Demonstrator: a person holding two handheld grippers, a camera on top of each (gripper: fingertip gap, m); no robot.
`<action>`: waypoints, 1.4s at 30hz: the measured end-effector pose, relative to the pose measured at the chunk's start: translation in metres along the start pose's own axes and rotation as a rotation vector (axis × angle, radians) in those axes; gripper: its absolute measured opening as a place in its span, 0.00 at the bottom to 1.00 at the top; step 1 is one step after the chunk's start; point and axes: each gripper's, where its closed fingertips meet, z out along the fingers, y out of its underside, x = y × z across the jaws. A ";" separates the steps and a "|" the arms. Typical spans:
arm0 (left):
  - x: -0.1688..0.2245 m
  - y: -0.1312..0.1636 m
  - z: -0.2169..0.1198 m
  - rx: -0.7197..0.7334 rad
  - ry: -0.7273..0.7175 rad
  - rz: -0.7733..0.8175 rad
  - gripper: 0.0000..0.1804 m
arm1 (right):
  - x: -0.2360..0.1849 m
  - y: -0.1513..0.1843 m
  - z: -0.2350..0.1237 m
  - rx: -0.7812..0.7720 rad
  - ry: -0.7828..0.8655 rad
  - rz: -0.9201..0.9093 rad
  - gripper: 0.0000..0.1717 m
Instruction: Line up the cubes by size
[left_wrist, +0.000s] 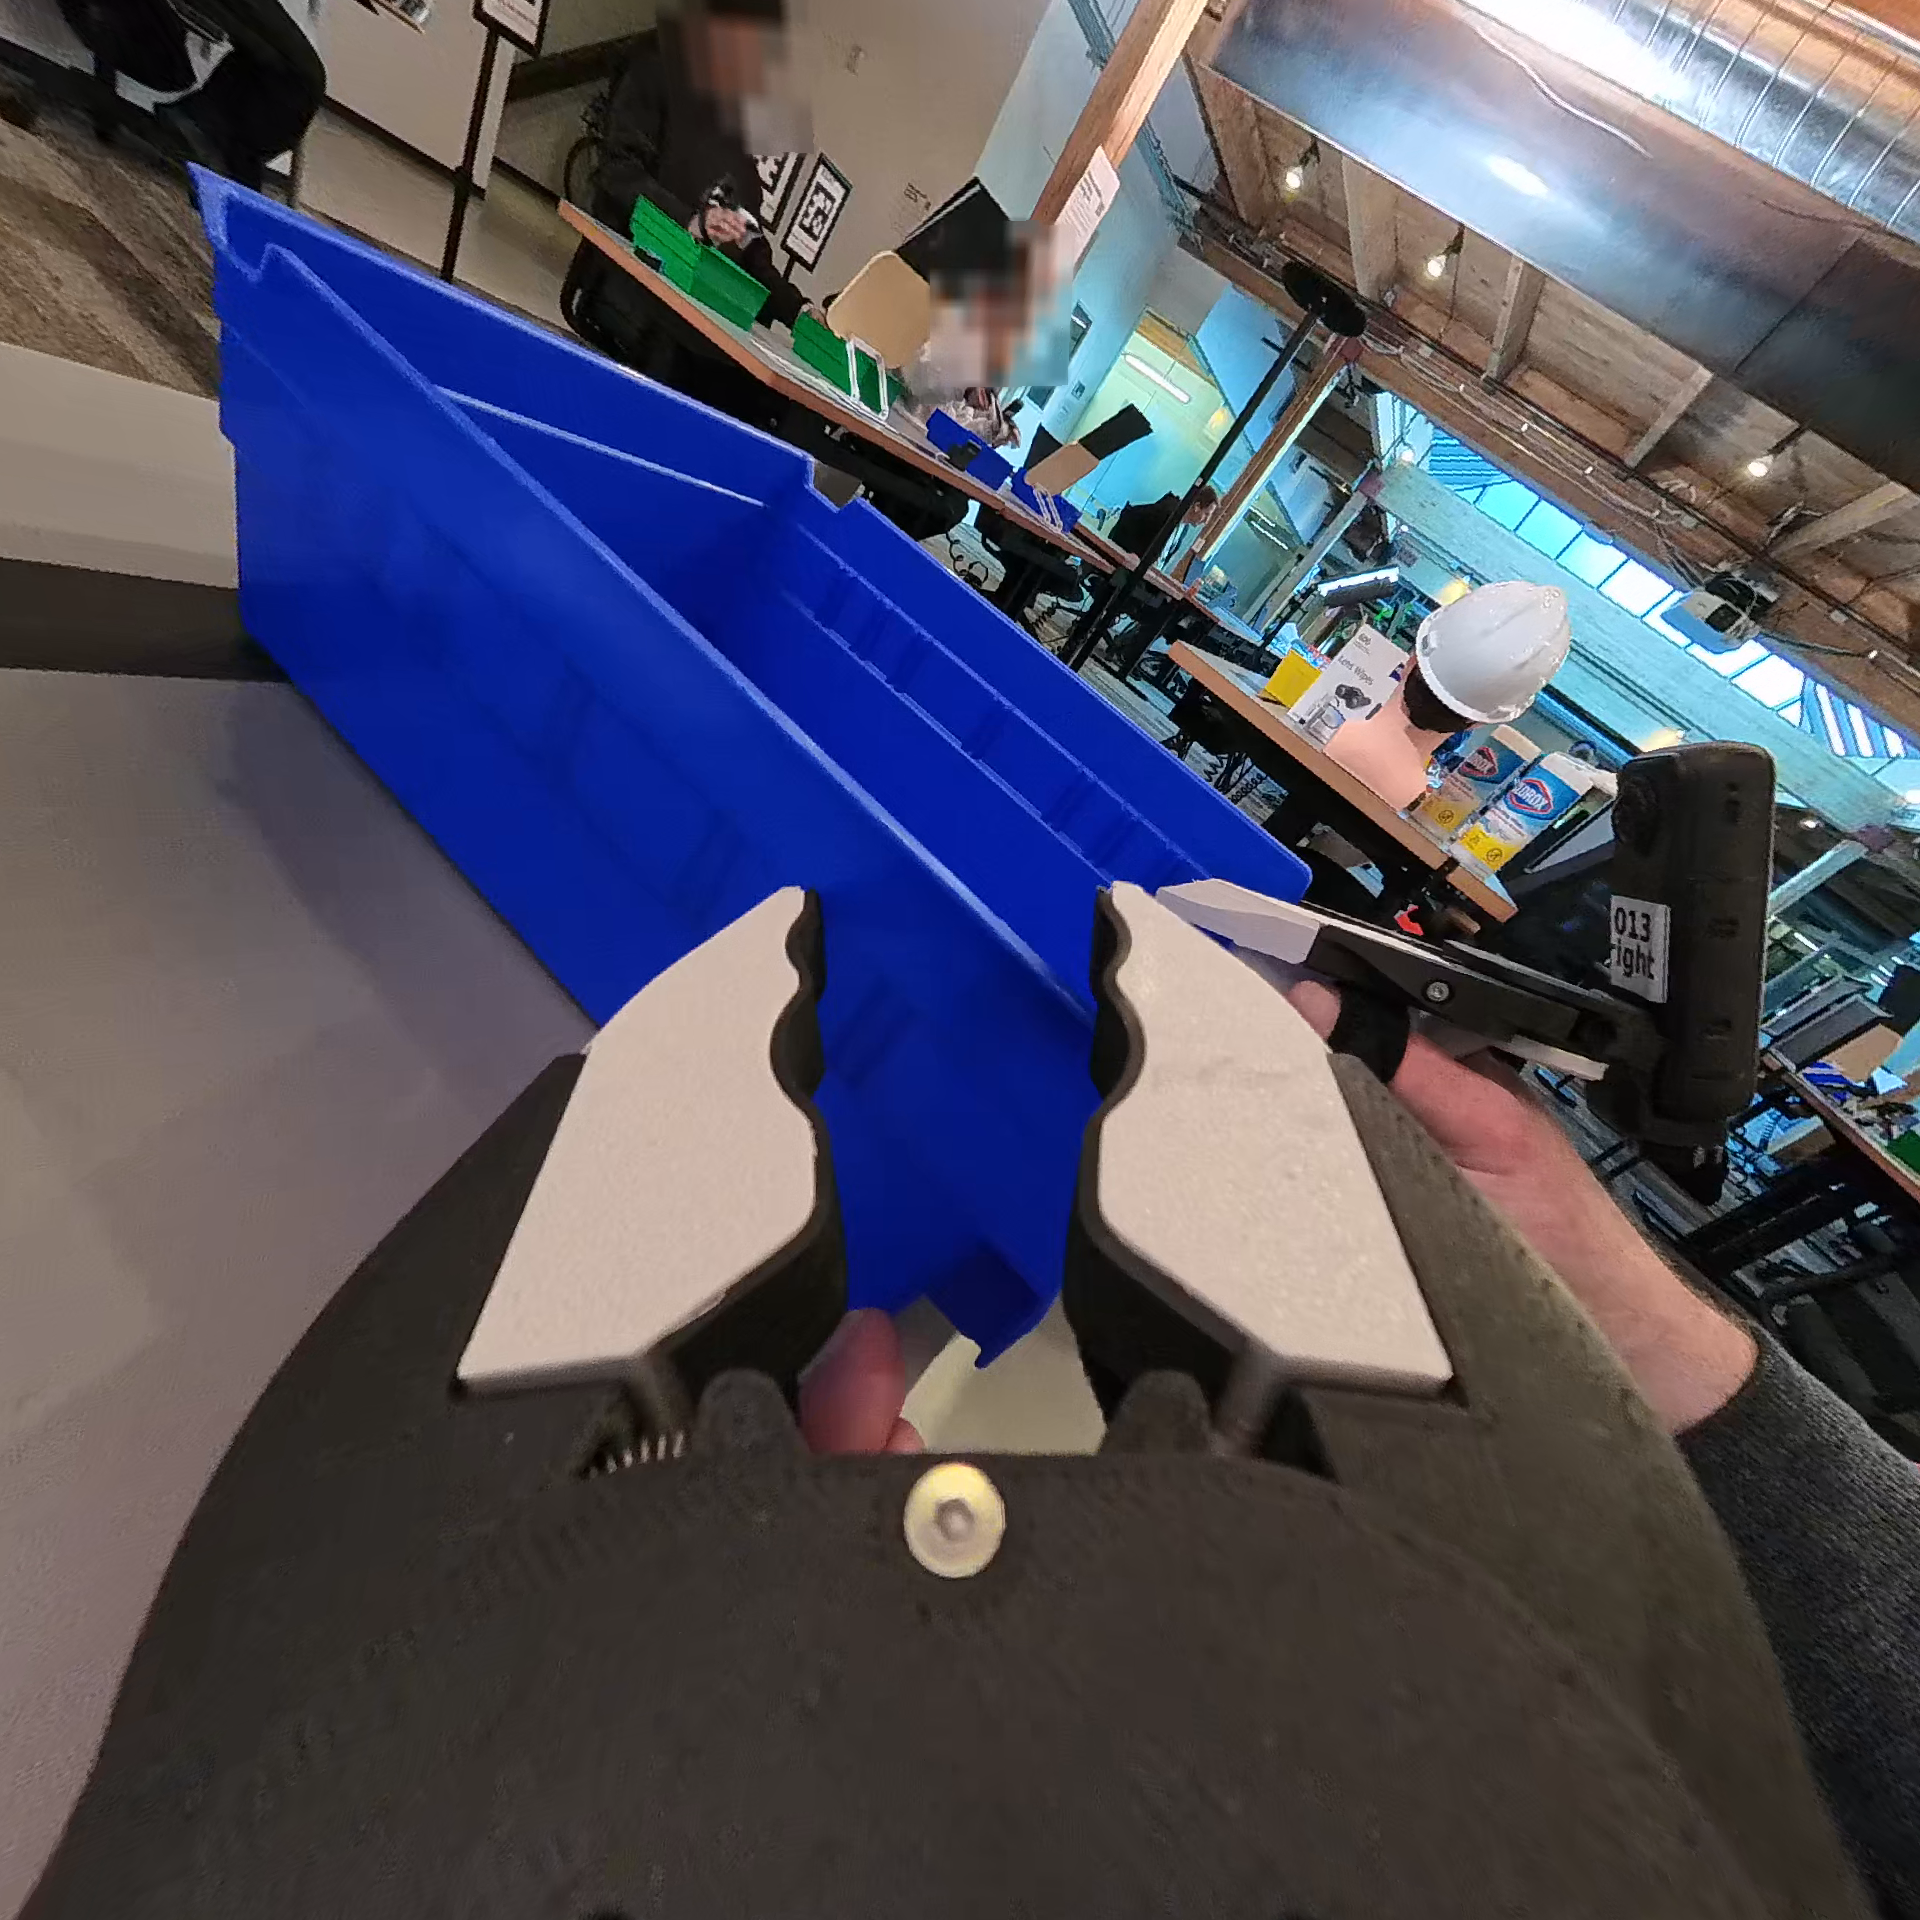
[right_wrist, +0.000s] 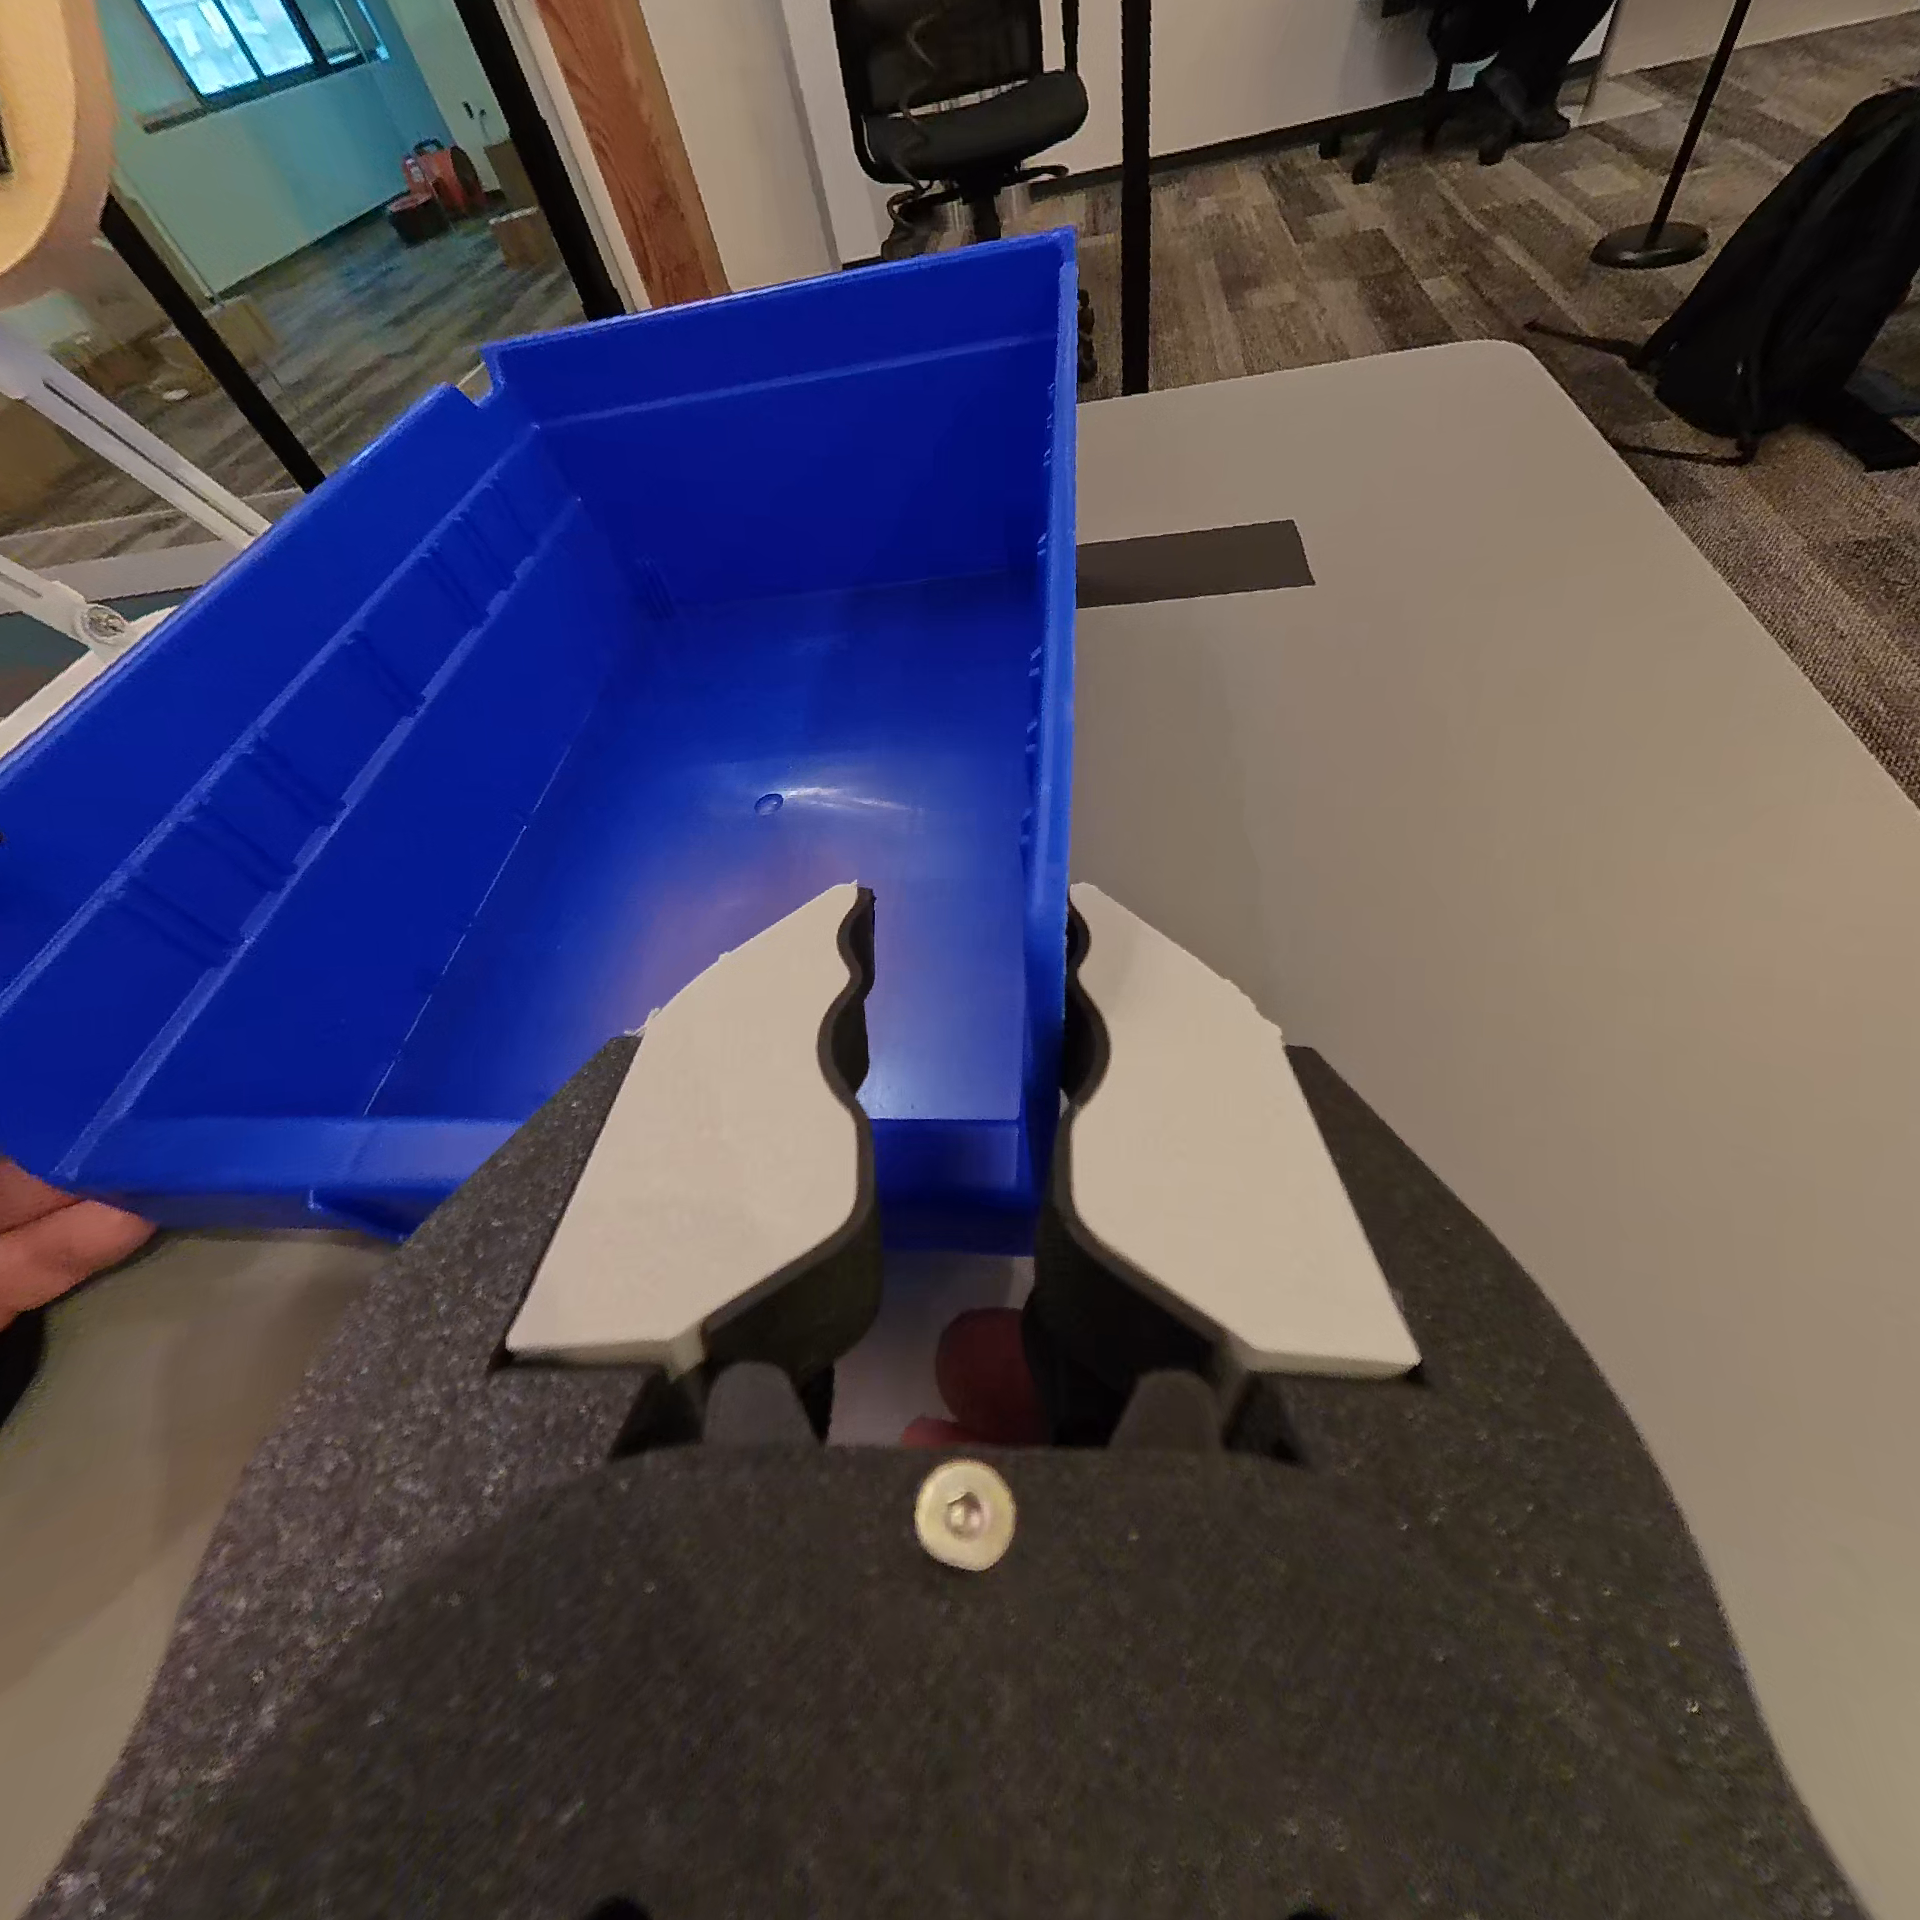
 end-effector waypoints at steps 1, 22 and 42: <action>0.000 0.000 0.001 0.000 0.000 -0.001 0.27 | 0.001 -0.001 0.001 0.000 -0.001 0.001 0.18; 0.034 -0.028 -0.100 0.056 -0.107 0.334 0.45 | -0.016 -0.008 -0.036 0.153 -0.019 -0.029 0.44; -0.145 -0.095 -0.466 0.003 -1.126 0.474 0.45 | -0.459 0.057 -0.001 0.024 -0.702 -0.565 0.28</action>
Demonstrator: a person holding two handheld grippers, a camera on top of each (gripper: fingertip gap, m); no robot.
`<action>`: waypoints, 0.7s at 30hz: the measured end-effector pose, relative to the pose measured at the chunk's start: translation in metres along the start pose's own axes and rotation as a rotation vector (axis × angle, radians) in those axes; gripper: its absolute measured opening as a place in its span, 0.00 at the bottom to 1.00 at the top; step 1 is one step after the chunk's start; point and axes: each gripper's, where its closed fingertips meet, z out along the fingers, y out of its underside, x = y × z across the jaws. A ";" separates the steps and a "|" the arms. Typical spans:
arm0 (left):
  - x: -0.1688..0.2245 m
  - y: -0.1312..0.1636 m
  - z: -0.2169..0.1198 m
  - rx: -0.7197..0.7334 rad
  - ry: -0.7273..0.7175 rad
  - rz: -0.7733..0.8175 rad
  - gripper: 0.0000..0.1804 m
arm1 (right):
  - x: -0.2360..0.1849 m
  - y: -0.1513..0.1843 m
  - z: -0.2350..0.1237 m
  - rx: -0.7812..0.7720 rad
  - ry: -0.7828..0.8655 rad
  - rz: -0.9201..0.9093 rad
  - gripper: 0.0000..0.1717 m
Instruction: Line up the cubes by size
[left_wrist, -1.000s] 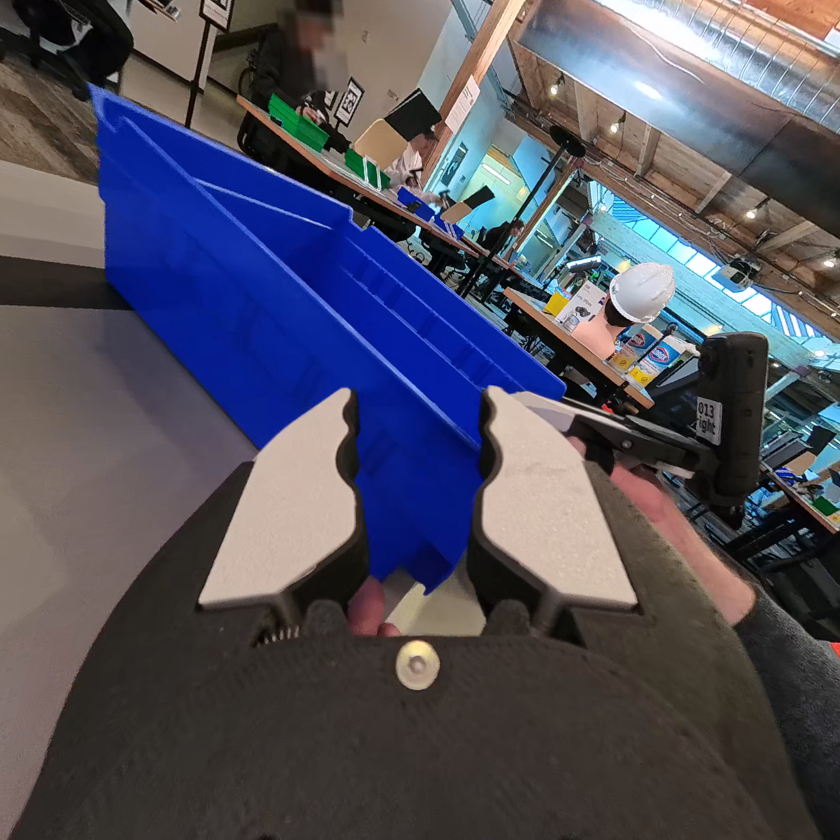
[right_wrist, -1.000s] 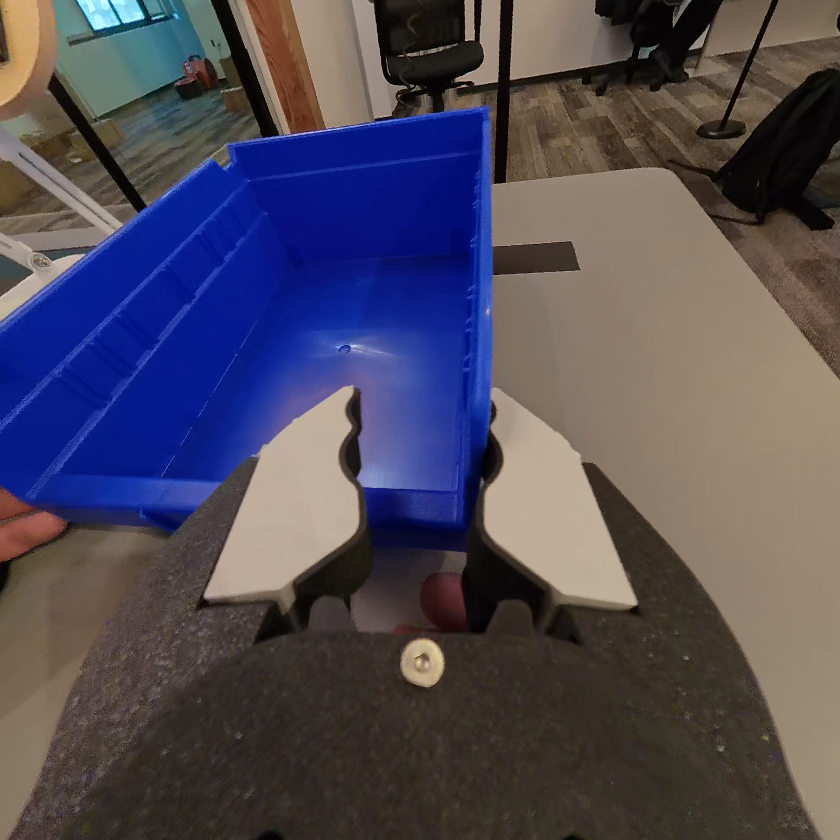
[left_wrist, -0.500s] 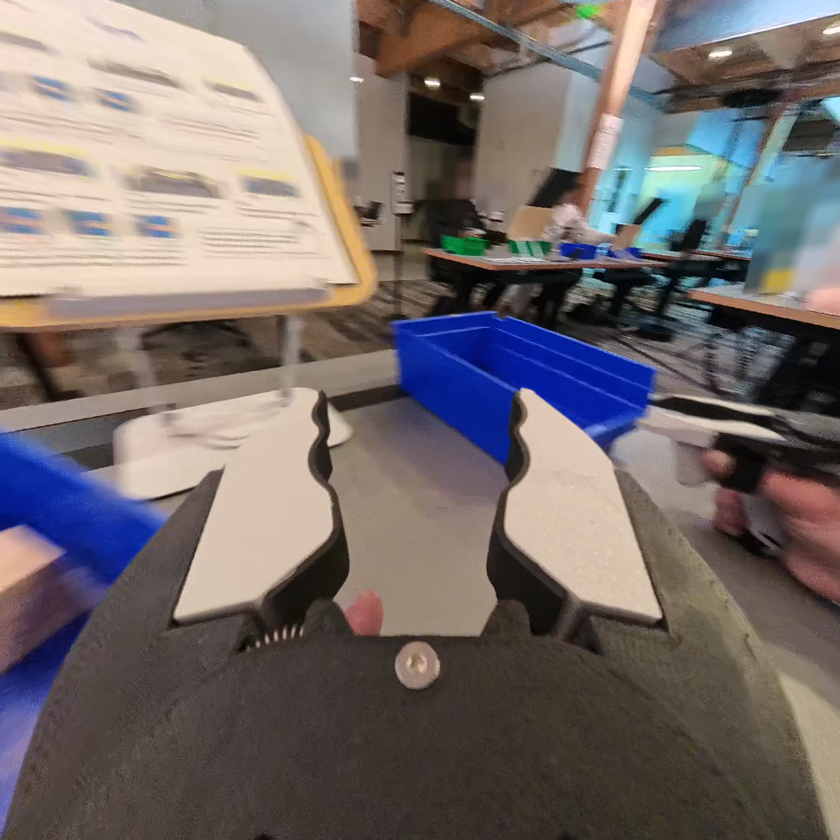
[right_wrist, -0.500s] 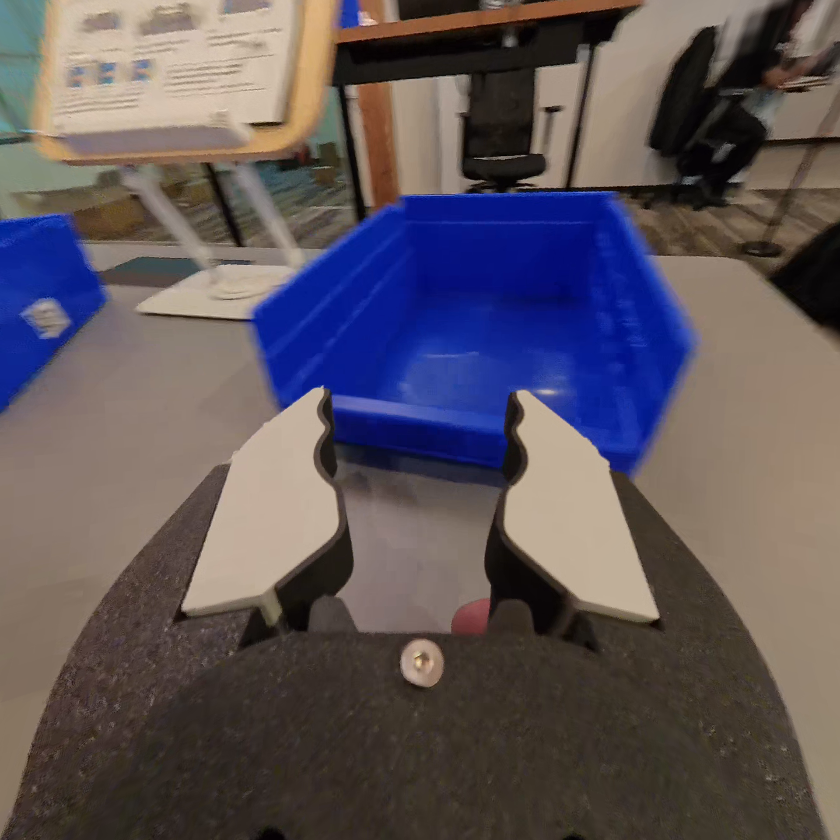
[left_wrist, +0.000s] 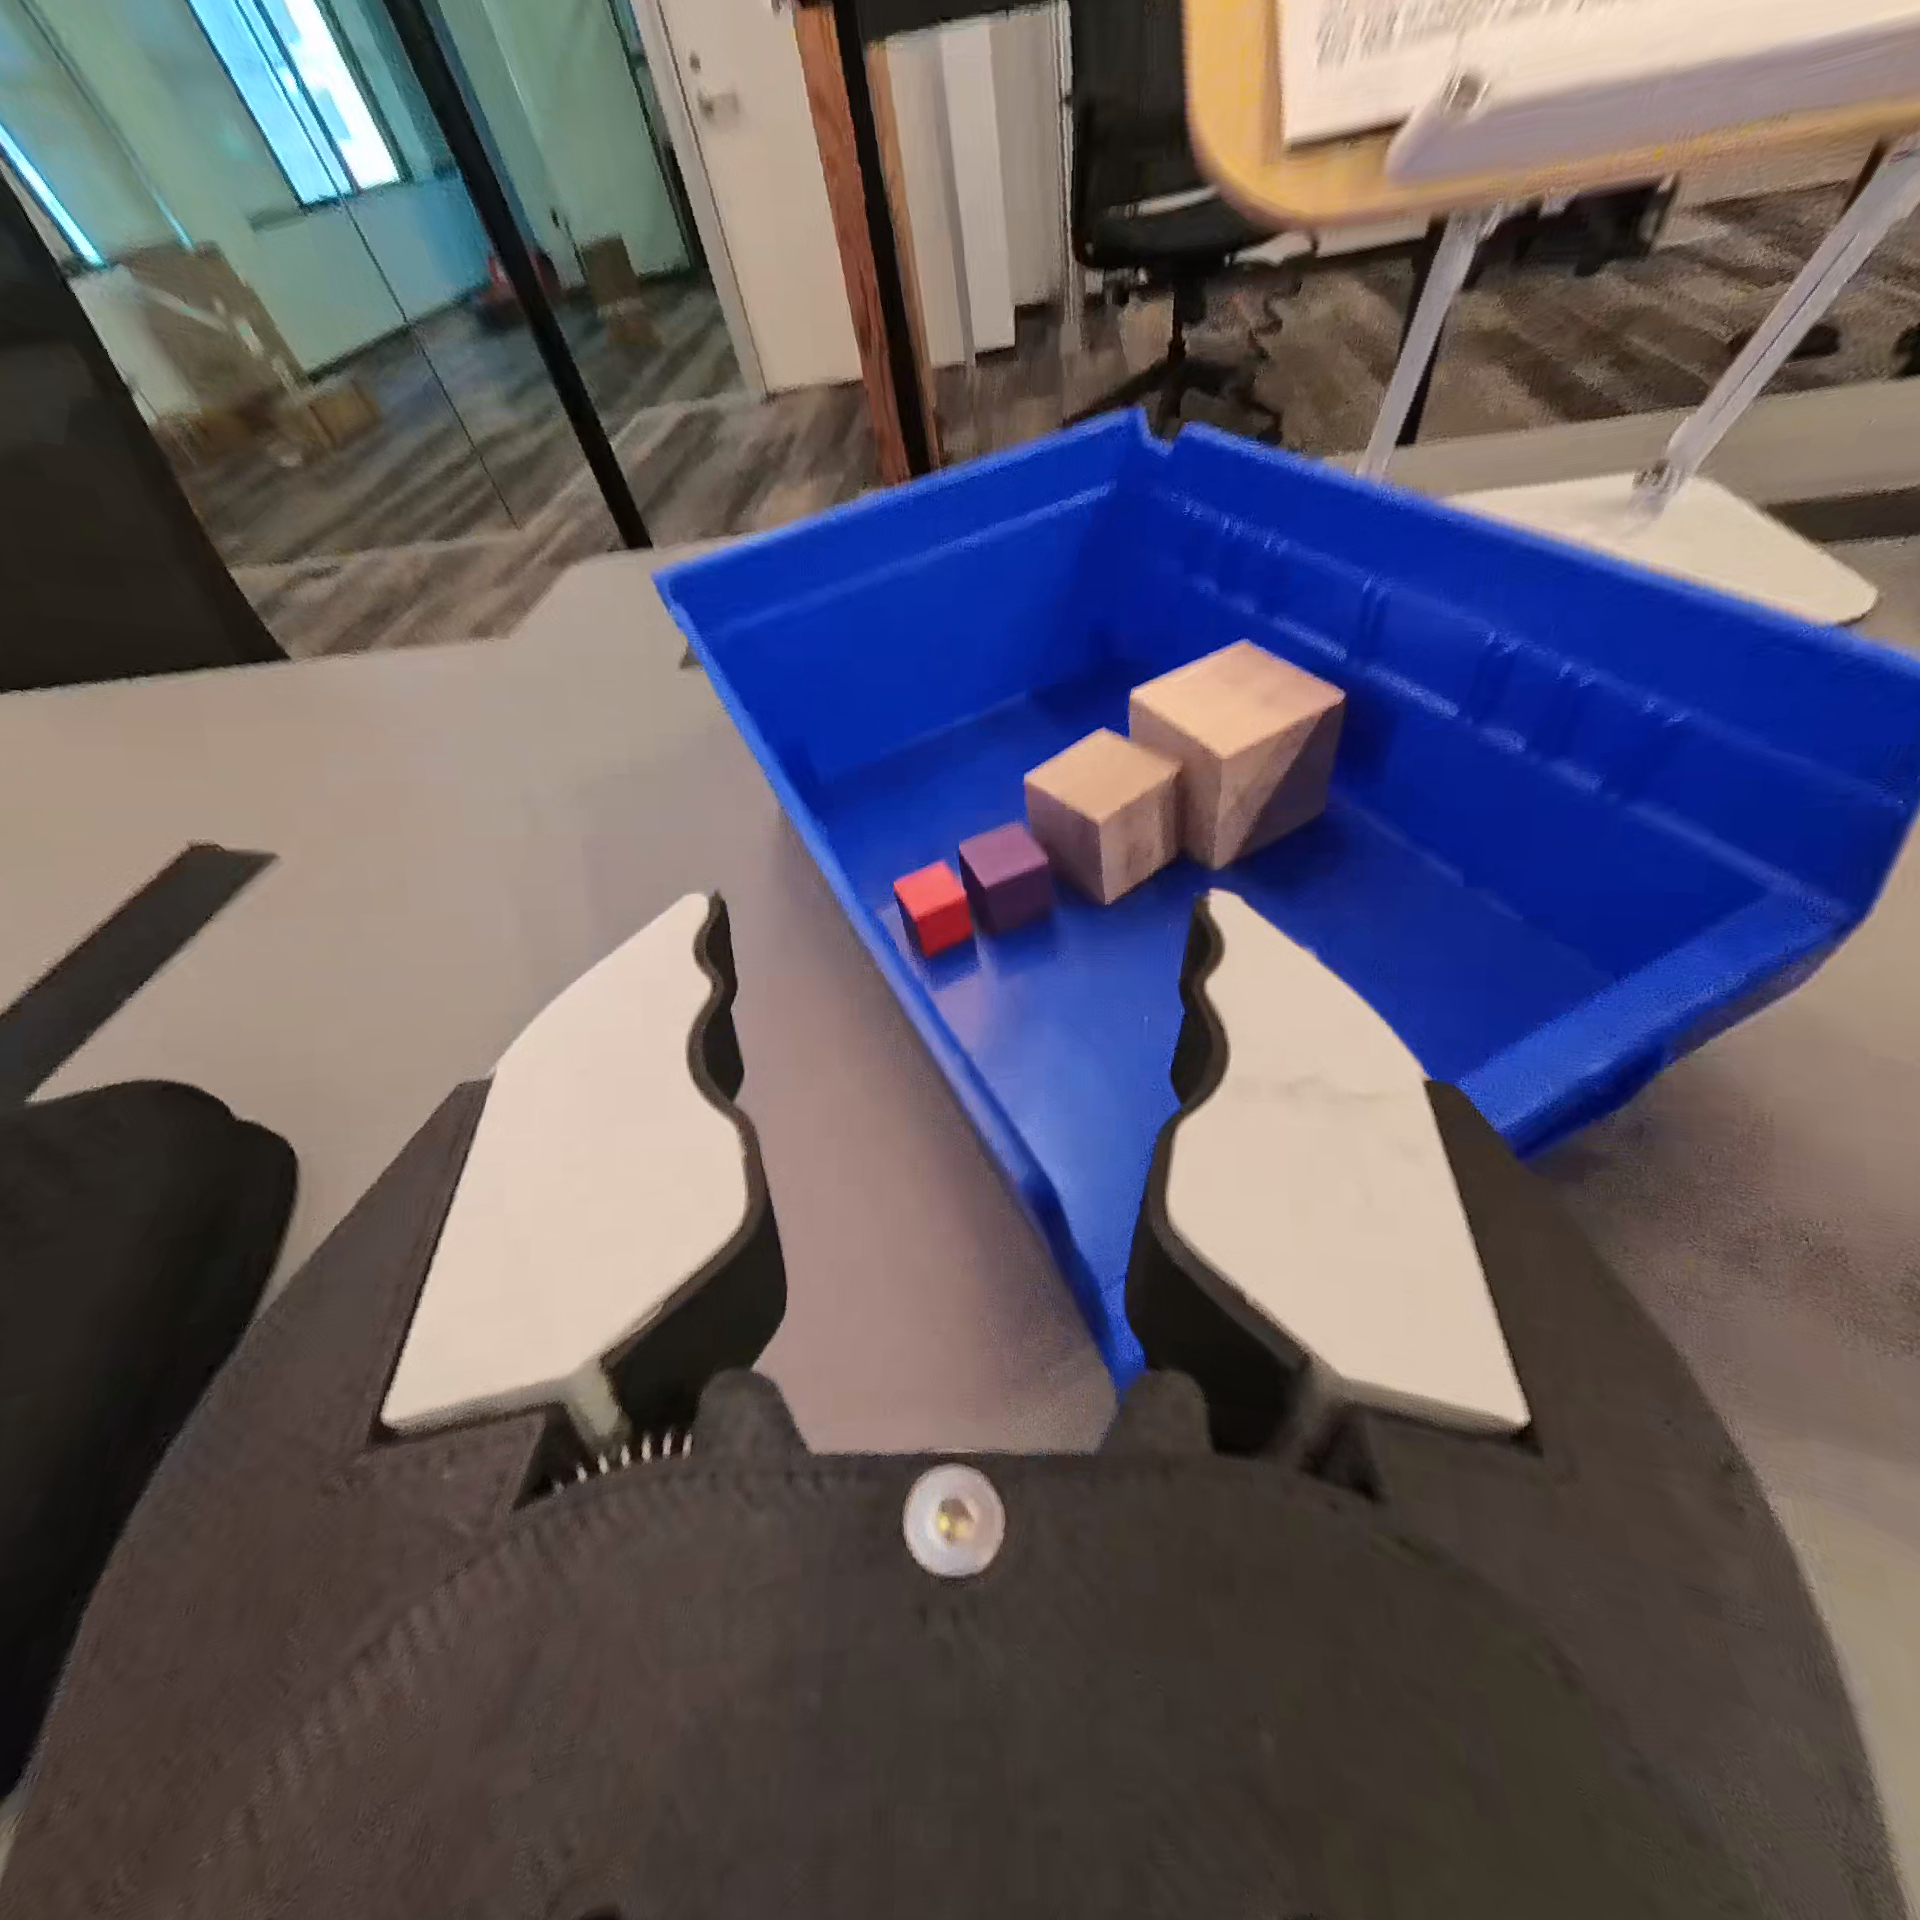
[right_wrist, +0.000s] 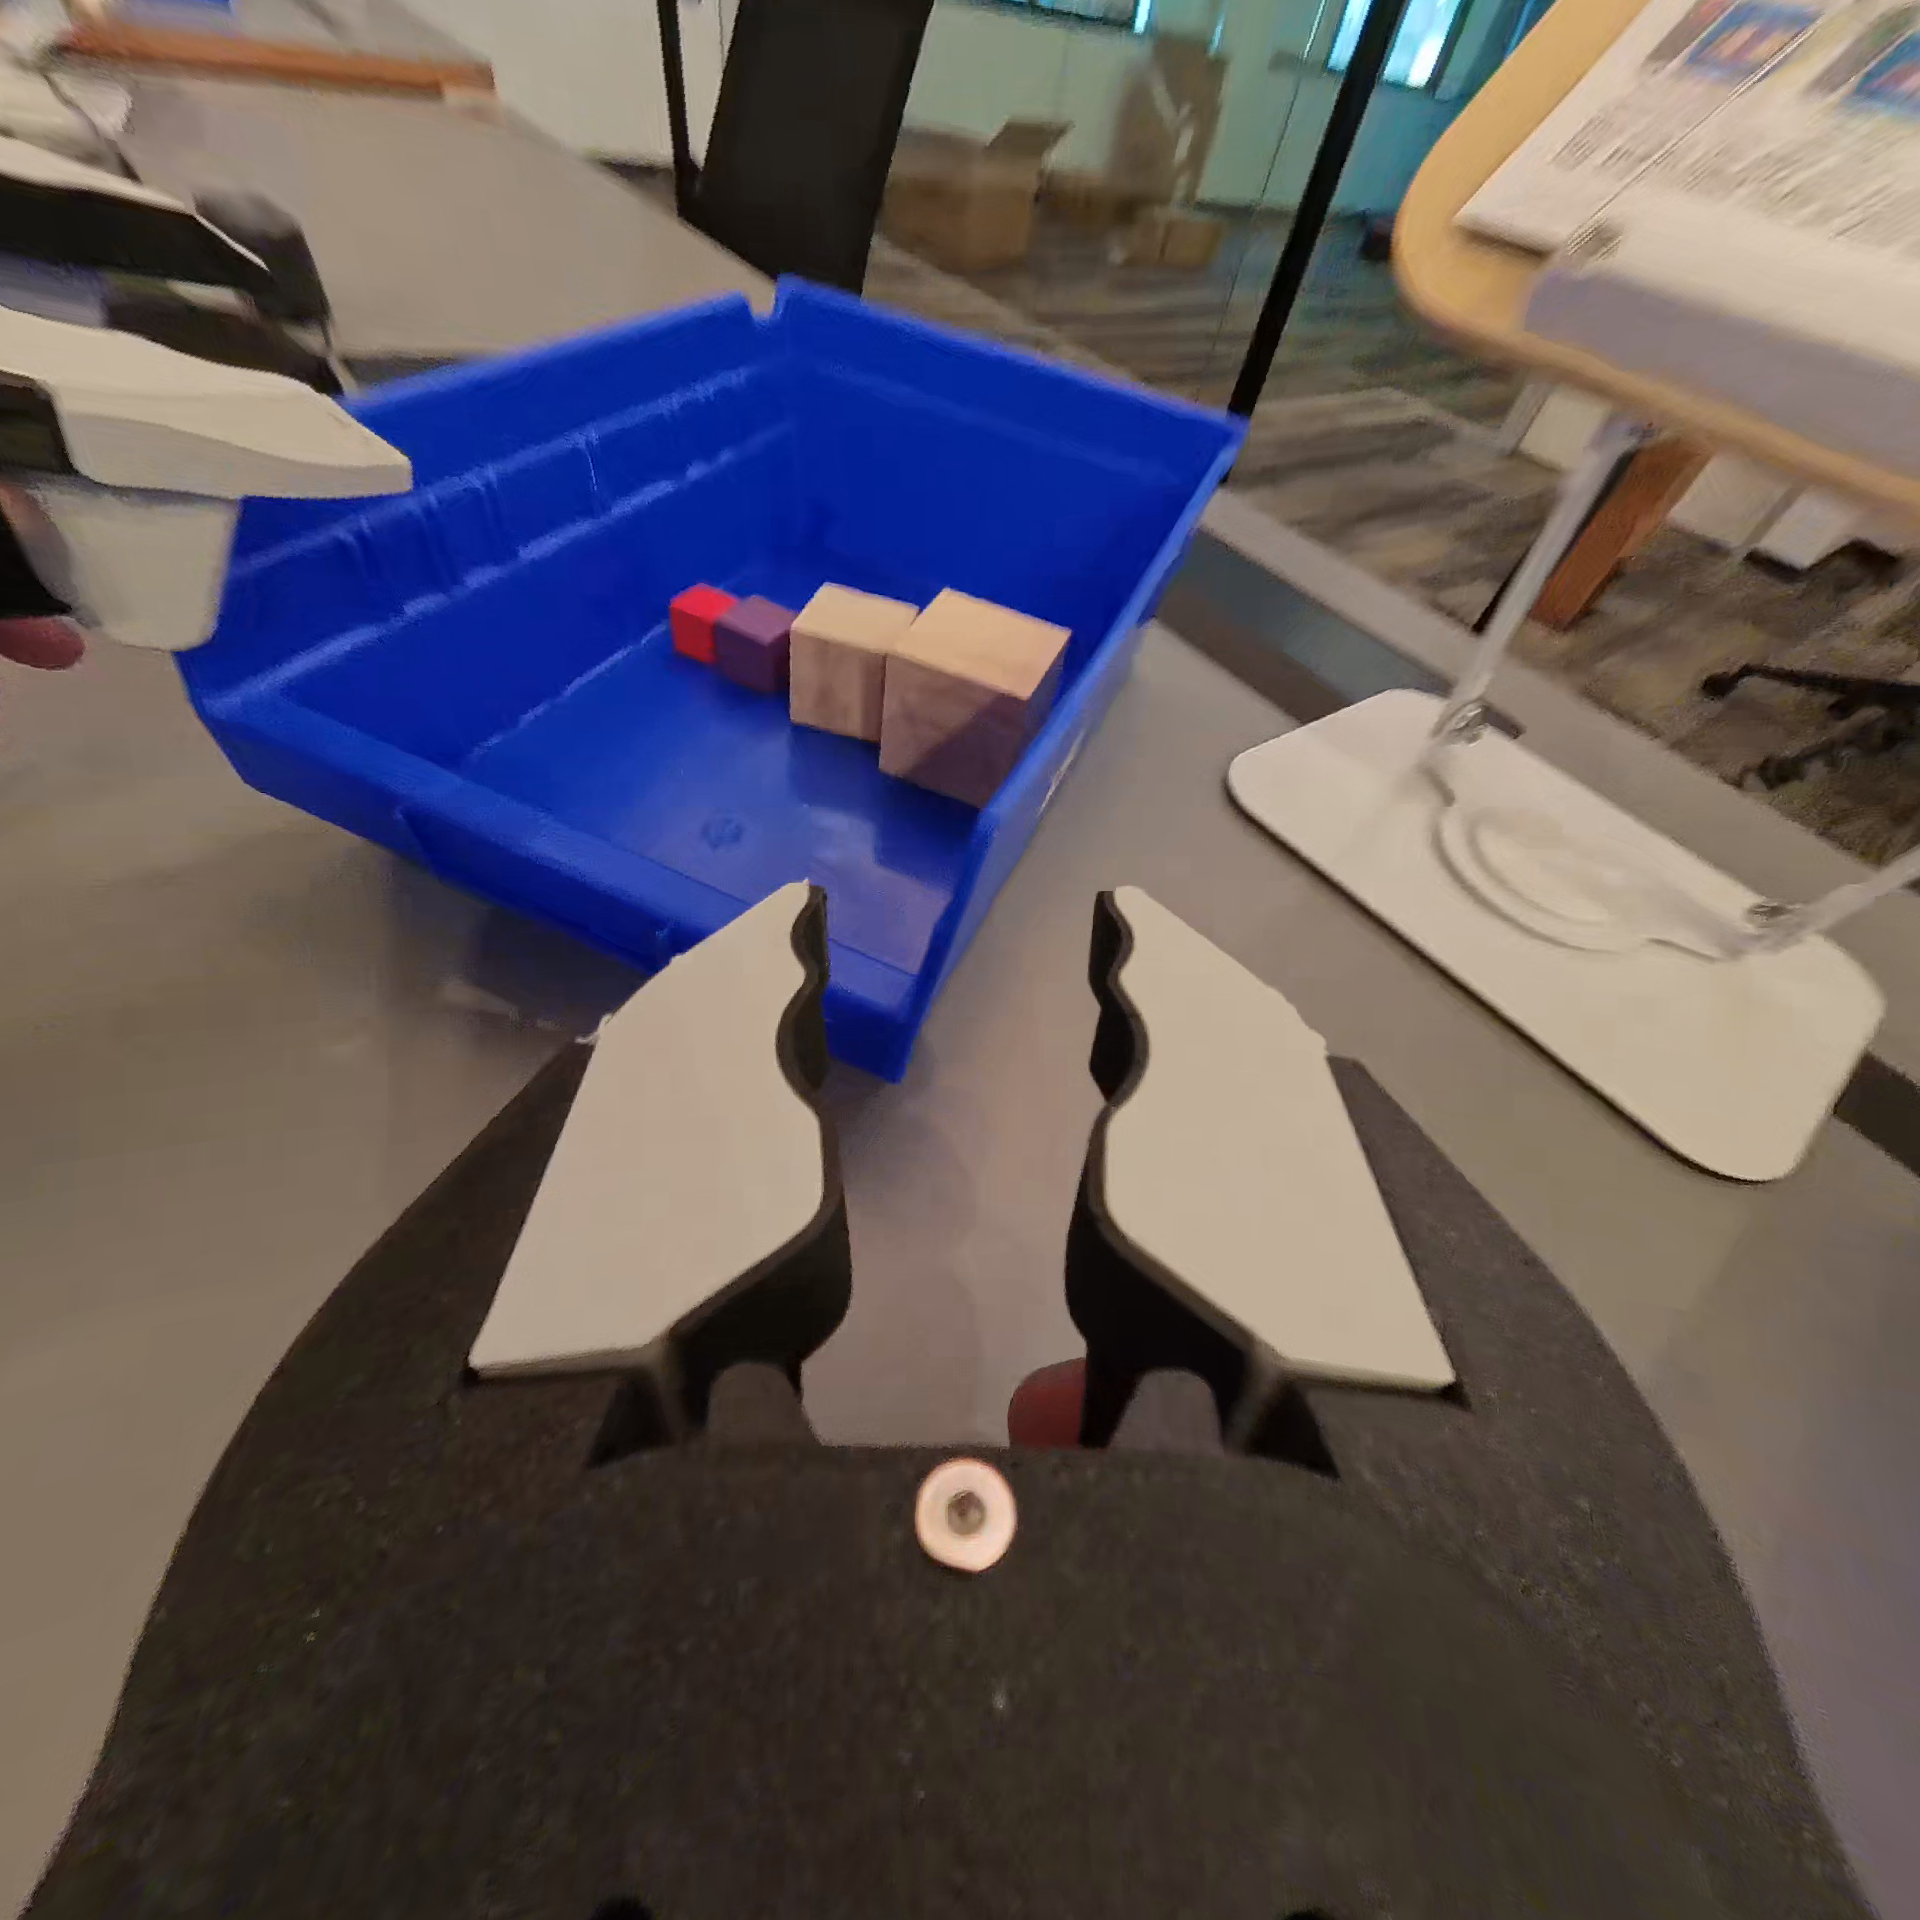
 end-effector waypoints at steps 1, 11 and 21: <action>0.001 0.008 0.003 -0.019 0.018 -0.014 0.43 | -0.003 0.006 0.010 -0.024 -0.002 0.000 0.28; -0.010 0.028 0.027 -0.101 0.047 -0.054 0.16 | -0.013 0.020 0.040 -0.077 0.004 -0.006 0.07; -0.068 0.028 0.064 -0.147 -0.034 -0.059 0.03 | -0.039 0.005 0.076 -0.074 -0.044 -0.045 0.10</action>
